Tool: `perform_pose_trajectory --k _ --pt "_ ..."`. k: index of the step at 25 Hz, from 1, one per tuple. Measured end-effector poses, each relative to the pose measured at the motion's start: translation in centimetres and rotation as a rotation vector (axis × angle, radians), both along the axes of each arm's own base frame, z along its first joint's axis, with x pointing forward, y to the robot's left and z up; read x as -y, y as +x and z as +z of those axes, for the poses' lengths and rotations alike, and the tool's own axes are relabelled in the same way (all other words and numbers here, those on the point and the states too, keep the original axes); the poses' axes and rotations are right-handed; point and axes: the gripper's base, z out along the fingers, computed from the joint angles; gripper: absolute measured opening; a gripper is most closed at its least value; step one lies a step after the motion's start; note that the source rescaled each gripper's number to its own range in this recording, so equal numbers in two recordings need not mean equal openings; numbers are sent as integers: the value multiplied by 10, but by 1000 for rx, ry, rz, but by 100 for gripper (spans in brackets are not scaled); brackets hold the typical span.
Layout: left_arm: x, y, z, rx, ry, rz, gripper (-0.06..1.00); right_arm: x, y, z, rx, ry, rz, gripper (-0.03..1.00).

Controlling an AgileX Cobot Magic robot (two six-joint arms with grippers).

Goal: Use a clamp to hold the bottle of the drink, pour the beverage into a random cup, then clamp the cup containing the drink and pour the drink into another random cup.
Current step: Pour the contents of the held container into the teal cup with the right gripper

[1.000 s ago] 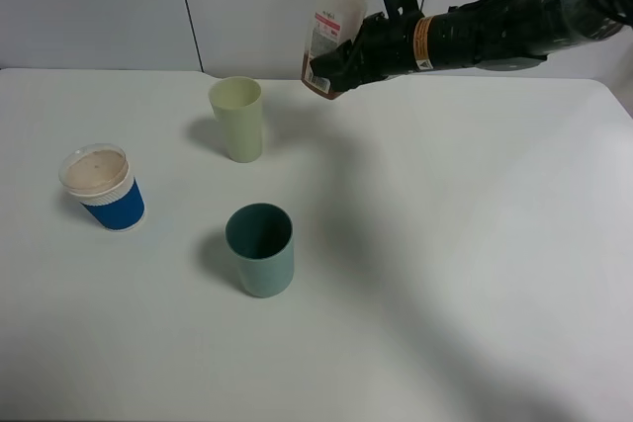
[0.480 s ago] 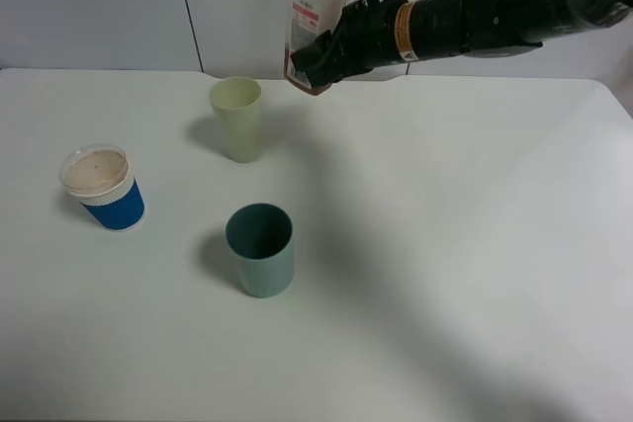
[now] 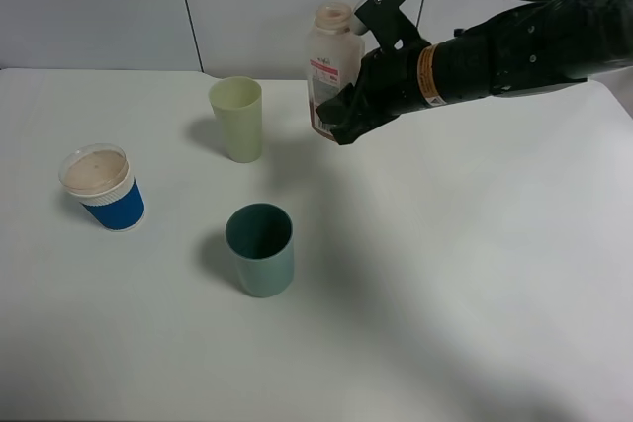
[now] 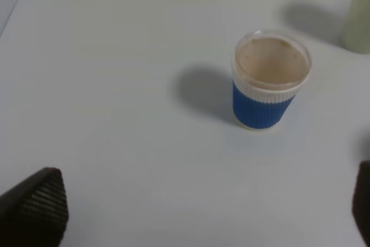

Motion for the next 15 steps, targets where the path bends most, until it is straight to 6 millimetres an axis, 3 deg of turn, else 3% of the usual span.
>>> perform_pose_trajectory --k 4,15 --pt "0 0 0 0 0 0 100 -1 -10 8 28 -19 20 2" --pt "0 0 0 0 0 0 100 -33 -34 7 83 -127 87 2"
